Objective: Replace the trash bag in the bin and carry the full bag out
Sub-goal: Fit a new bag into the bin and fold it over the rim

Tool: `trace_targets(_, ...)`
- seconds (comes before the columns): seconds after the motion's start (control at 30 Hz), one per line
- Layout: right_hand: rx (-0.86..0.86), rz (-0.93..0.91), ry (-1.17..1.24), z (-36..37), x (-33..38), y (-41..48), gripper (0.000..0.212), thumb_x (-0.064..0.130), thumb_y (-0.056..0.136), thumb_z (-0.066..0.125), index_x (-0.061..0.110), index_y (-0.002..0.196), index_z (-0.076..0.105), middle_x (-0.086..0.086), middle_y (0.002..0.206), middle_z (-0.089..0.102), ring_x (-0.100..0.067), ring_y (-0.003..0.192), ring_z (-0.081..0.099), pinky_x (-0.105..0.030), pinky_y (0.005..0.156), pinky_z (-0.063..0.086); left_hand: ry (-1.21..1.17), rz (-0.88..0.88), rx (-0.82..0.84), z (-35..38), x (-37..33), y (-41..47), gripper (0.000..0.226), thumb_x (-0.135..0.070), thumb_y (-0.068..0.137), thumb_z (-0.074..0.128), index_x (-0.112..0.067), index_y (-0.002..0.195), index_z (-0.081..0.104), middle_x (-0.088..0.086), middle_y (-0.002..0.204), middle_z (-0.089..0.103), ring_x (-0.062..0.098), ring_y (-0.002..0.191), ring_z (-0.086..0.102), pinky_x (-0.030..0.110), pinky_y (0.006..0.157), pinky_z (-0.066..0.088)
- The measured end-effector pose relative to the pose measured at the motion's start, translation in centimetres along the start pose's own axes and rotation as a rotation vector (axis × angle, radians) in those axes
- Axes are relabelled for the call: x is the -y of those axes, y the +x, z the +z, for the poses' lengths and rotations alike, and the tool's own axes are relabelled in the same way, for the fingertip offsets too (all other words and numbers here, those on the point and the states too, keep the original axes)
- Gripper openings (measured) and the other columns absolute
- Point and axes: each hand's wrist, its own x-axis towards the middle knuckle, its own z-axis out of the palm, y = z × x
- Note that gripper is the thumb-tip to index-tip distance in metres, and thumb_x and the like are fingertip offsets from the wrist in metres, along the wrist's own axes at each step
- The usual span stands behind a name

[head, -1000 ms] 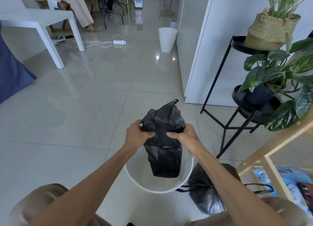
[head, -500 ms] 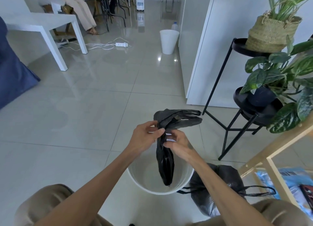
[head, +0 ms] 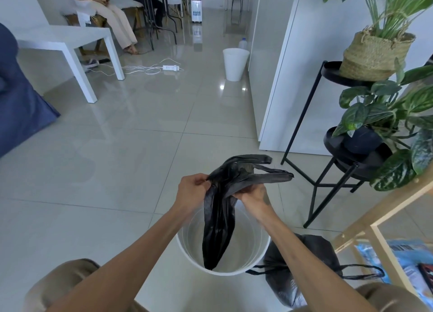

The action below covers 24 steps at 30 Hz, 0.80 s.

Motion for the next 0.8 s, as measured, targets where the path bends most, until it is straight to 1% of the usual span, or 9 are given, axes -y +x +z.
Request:
trace_targets(0.07, -0.05, 0.058, -0.049, -1.0, -0.7, 0.4, 0.015, 0.014, 0.079, 0.077, 0.022, 0.092, 0.076, 0.004, 0.091, 0.077, -0.015, 0.092, 0.07, -0.036, 0.086, 0.058, -0.065, -0.064, -0.084, -0.7, 0.1, 0.3, 0.026, 0.001, 0.094, 0.057, -0.011, 0.081, 0.076, 0.006, 0.079, 0.077, 0.021, 0.074, 0.07, 0.037, 0.077, 0.059)
trace_targets(0.17, -0.054, 0.158, -0.025, -2.7, -1.2, 0.9, 0.013, 0.007, 0.076, 0.065, 0.01, 0.084, 0.073, -0.01, 0.085, 0.076, -0.029, 0.087, 0.07, -0.049, 0.09, 0.058, -0.104, -0.132, -0.176, -2.1, 0.5, 0.9, 0.026, 0.0, 0.094, 0.054, -0.011, 0.082, 0.073, 0.007, 0.079, 0.073, 0.024, 0.075, 0.065, 0.038, 0.077, 0.057)
trace_targets(0.3, 0.011, 0.224, 0.301, -4.4, -1.2, 0.8, 0.032, -0.009, 0.083, 0.05, 0.003, 0.105, 0.07, -0.011, 0.09, 0.073, -0.029, 0.09, 0.061, -0.042, 0.09, 0.05, -0.158, -0.169, -0.183, -2.9, 0.8, 0.7, 0.027, 0.002, 0.096, 0.05, -0.008, 0.085, 0.072, 0.011, 0.087, 0.073, 0.026, 0.081, 0.066, 0.045, 0.088, 0.058)
trace_targets(0.4, 0.018, 0.217, 0.6, -5.0, -1.0, 1.1, 0.035, 0.016, 0.098, 0.04, 0.014, 0.124, 0.064, -0.007, 0.107, 0.073, -0.026, 0.104, 0.061, -0.044, 0.103, 0.038, -0.185, -0.189, -0.141, -2.6, 1.1, 0.3, 0.026, 0.003, 0.096, 0.049, -0.004, 0.088, 0.072, 0.014, 0.086, 0.074, 0.027, 0.081, 0.067, 0.05, 0.09, 0.057)
trace_targets(0.5, 0.055, 0.177, 0.567, -4.6, -0.5, 1.7, 0.04, 0.047, 0.098, 0.052, 0.018, 0.123, 0.067, -0.006, 0.117, 0.074, -0.025, 0.115, 0.064, -0.044, 0.105, 0.04, -0.188, -0.196, -0.099, -2.4, 1.6, 0.2, 0.025, 0.003, 0.096, 0.049, -0.002, 0.088, 0.072, 0.018, 0.088, 0.075, 0.028, 0.082, 0.068, 0.055, 0.093, 0.056)
trace_targets(0.57, 0.017, 0.135, 0.43, -4.3, 0.1, 2.3, 0.03, 0.03, 0.091, 0.07, 0.015, 0.117, 0.069, -0.004, 0.11, 0.077, -0.026, 0.111, 0.068, -0.044, 0.104, 0.047, -0.197, -0.2, -0.089, -2.5, 1.6, 0.5, 0.025, 0.005, 0.095, 0.048, 0.0, 0.092, 0.072, 0.023, 0.096, 0.075, 0.031, 0.087, 0.069, 0.056, 0.096, 0.055)
trace_targets(0.67, -0.06, 0.109, 0.336, -4.8, 1.0, 3.0, 0.021, 0.002, 0.085, 0.072, 0.009, 0.105, 0.073, -0.006, 0.101, 0.079, -0.026, 0.1, 0.073, -0.045, 0.1, 0.053, -0.175, -0.192, -0.114, -2.8, 1.3, 1.2, 0.026, 0.006, 0.092, 0.047, -0.001, 0.089, 0.071, 0.022, 0.095, 0.074, 0.033, 0.088, 0.068, 0.057, 0.096, 0.054)
trace_targets(0.73, -0.066, 0.11, 0.32, -5.1, 1.2, 2.7, 0.019, -0.003, 0.085, 0.07, 0.006, 0.101, 0.074, -0.008, 0.098, 0.079, -0.025, 0.097, 0.074, -0.045, 0.098, 0.054, -0.136, -0.188, -0.158, -3.4, 1.6, 1.4, 0.025, 0.005, 0.092, 0.048, -0.004, 0.088, 0.071, 0.017, 0.092, 0.073, 0.032, 0.086, 0.067, 0.055, 0.095, 0.056)
trace_targets(0.8, -0.049, 0.103, 0.267, -5.1, 0.9, 2.3, 0.019, -0.003, 0.083, 0.072, 0.006, 0.099, 0.075, -0.008, 0.096, 0.079, -0.026, 0.095, 0.075, -0.045, 0.096, 0.056, -0.136, -0.195, -0.221, -3.9, 2.1, 1.9, 0.021, -0.002, 0.094, 0.051, -0.008, 0.097, 0.071, 0.017, 0.102, 0.074, 0.035, 0.094, 0.069, 0.053, 0.095, 0.056)
